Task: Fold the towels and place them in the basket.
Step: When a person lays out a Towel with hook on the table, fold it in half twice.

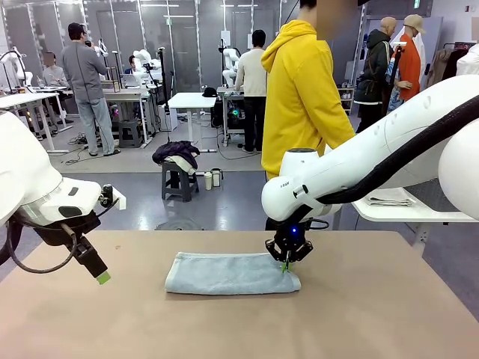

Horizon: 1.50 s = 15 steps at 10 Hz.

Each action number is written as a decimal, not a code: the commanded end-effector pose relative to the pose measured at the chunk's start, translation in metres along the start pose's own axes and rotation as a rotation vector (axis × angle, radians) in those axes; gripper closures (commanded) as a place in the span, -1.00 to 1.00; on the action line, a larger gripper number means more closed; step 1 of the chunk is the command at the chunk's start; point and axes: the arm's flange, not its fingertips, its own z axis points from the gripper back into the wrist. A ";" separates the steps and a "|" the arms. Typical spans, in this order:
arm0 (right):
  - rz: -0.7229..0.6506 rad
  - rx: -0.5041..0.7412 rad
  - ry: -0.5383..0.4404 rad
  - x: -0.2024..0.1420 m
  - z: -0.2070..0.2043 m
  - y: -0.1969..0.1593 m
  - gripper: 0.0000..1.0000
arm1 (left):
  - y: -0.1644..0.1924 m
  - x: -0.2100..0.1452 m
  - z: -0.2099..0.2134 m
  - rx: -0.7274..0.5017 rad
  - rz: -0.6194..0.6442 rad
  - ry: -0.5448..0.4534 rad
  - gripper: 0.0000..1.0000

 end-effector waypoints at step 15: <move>0.131 -0.031 -0.188 -0.042 0.113 0.047 1.00 | -0.003 0.002 -0.002 0.010 0.010 0.000 -1.00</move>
